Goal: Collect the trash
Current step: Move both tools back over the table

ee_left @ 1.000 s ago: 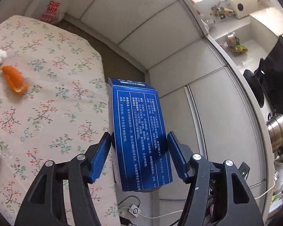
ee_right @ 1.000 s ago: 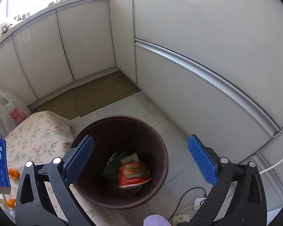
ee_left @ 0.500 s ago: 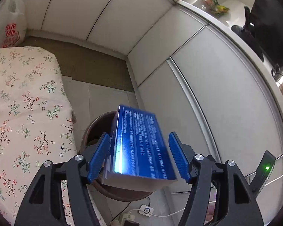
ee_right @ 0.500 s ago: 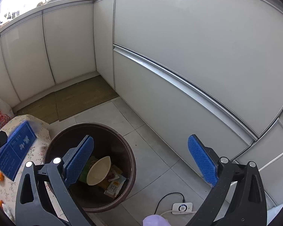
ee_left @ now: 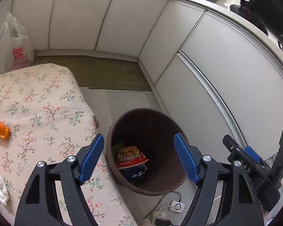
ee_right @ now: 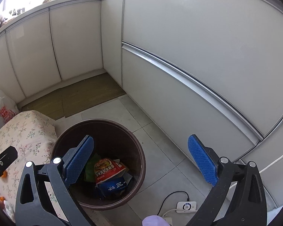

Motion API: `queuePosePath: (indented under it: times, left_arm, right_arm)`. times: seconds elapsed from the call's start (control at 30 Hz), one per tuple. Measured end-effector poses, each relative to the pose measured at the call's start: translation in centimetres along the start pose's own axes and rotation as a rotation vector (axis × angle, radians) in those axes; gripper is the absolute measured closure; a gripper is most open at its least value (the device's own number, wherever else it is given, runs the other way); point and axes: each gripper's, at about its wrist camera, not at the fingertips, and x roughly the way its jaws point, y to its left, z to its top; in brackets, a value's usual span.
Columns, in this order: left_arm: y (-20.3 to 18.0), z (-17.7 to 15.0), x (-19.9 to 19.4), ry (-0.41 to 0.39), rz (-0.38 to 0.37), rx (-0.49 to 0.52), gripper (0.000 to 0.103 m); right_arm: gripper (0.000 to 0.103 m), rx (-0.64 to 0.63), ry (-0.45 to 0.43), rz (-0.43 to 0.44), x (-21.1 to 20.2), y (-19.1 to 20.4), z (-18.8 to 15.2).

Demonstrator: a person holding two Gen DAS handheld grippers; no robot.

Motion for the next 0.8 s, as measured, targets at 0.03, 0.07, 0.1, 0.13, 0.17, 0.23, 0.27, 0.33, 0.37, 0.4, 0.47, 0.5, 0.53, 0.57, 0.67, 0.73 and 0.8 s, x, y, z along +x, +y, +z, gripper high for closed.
queuePosePath:
  times: [0.03,0.07,0.1,0.13,0.17,0.23,0.27,0.33,0.37,0.4,0.47,0.5,0.53,0.57,0.67,0.73,0.8]
  left_arm:
    - [0.3,-0.2,-0.3,-0.005,0.028,0.007,0.028]
    - [0.8,-0.5,-0.7,-0.013,0.063,0.015,0.028]
    - [1.4,-0.8,-1.2,-0.021,0.094,0.021,0.028]
    - [1.9,-1.0,-1.7,-0.028,0.115,0.024,0.028]
    - [2.6,-1.3,-2.3,-0.034,0.137,0.026,0.028]
    - [4.1,-1.8,-3.4,-0.042,0.18,0.022,0.027]
    - [5.0,-2.0,-4.0,-0.045,0.2,0.016,0.027]
    - [7.1,-2.6,-5.3,-0.049,0.24,-0.011,0.026]
    - [8.4,-2.9,-6.0,-0.046,0.26,-0.03,0.024]
    - [9.9,-3.3,-6.8,-0.045,0.28,-0.058,0.023]
    - [12.4,-4.0,-8.4,-0.044,0.315,-0.114,0.023]
    - [13.6,-4.3,-9.1,-0.043,0.329,-0.136,0.023]
    - [15.1,-4.7,-10.0,-0.042,0.344,-0.165,0.023]
    - [16.6,-5.1,-10.8,-0.044,0.358,-0.195,0.023]
    - [20.7,-6.4,-13.4,-0.055,0.396,-0.287,0.023]
    - [23.3,-7.2,-15.1,-0.068,0.424,-0.354,0.023]
    - [26.0,-7.8,-17.0,-0.084,0.434,-0.422,0.023]
  right_arm:
    - [0.007,-0.015,-0.003,0.006,-0.1,0.6,-0.1]
    - [0.007,-0.031,-0.006,0.015,-0.3,1.2,-0.2]
    - [0.007,-0.047,-0.008,0.026,-0.5,1.9,-0.3]
    - [0.007,-0.058,-0.01,0.037,-0.7,2.4,-0.3]
    - [0.007,-0.072,-0.013,0.051,-0.9,3.1,-0.4]
    - [0.007,-0.104,-0.015,0.082,-1.3,4.5,-0.5]
    - [0.007,-0.122,-0.017,0.097,-1.5,5.3,-0.7]
    - [0.007,-0.162,-0.017,0.133,-2.1,7.1,-1.1]
    - [0.007,-0.18,-0.015,0.147,-2.4,7.9,-1.2]
    - [0.007,-0.202,-0.013,0.163,-2.6,8.8,-1.4]
    - [0.007,-0.254,-0.005,0.202,-3.1,10.9,-2.0]
    - [0.007,-0.278,-0.004,0.217,-3.4,12.0,-2.4]
    - [0.007,-0.298,-0.003,0.229,-3.7,13.1,-2.7]
    - [0.007,-0.322,-0.002,0.241,-4.0,14.2,-3.2]
    - [0.007,-0.398,0.002,0.278,-4.8,17.6,-4.6]
    - [0.007,-0.447,0.019,0.311,-5.2,20.0,-5.5]
    - [0.007,-0.491,0.057,0.359,-5.5,22.5,-6.8]
